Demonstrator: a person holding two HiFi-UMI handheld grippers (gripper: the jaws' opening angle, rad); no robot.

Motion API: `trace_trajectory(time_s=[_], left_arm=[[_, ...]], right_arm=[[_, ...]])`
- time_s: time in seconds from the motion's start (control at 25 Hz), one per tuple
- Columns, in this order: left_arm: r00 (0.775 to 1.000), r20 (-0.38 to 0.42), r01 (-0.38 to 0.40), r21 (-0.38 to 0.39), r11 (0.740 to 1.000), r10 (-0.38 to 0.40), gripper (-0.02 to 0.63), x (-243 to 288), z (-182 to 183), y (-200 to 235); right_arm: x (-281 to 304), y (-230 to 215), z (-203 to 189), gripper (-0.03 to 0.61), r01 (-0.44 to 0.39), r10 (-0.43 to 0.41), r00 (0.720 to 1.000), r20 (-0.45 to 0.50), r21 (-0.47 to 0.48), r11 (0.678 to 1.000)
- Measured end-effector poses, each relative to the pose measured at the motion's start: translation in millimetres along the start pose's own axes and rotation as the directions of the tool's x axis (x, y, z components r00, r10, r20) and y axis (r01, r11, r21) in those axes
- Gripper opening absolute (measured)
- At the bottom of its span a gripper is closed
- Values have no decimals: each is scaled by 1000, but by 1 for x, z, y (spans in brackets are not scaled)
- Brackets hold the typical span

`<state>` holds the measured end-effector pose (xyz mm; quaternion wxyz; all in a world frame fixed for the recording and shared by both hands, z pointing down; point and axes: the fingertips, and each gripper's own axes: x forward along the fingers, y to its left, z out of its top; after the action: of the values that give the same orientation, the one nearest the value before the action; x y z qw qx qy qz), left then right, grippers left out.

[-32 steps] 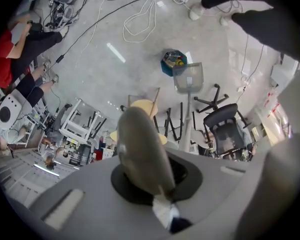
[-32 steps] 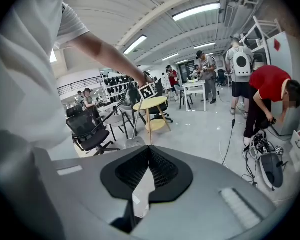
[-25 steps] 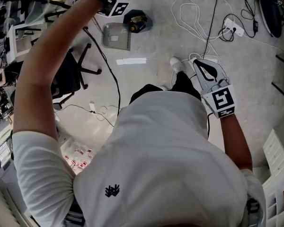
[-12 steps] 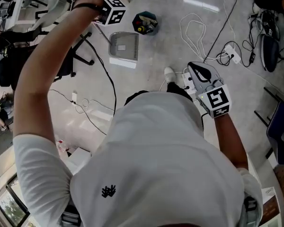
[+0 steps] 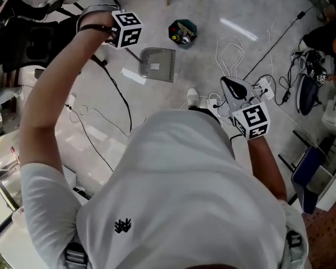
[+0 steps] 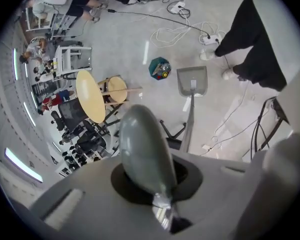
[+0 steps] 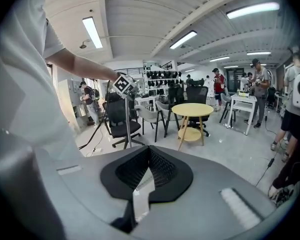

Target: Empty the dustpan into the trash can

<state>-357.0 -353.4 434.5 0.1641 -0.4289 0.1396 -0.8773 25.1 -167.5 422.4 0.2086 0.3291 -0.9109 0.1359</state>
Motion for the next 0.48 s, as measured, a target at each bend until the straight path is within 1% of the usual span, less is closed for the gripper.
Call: trace_trajectory(time_s=[0.12, 0.2, 0.28, 0.36, 0.48], left_arm=[[998, 61, 31, -82, 996, -26, 54, -2, -21, -37], [991, 121, 66, -150, 986, -48, 54, -5, -28, -61], [980, 188, 104, -221, 970, -62, 54, -10, -33, -83], [964, 256, 144, -286, 947, -70, 54, -18, -36, -103], [937, 344, 191, -357, 914, -61, 53, -32, -36, -130]], right_arm=[[9, 25, 10, 2, -18, 18, 1000, -11, -26, 999], [14, 42, 16, 2, -31, 30, 999, -15, -44, 999], [19, 58, 23, 1, -41, 40, 999, -17, -62, 997], [23, 73, 28, 2, -51, 50, 999, -19, -79, 996], [23, 93, 34, 2, -62, 60, 998, -19, -96, 993]])
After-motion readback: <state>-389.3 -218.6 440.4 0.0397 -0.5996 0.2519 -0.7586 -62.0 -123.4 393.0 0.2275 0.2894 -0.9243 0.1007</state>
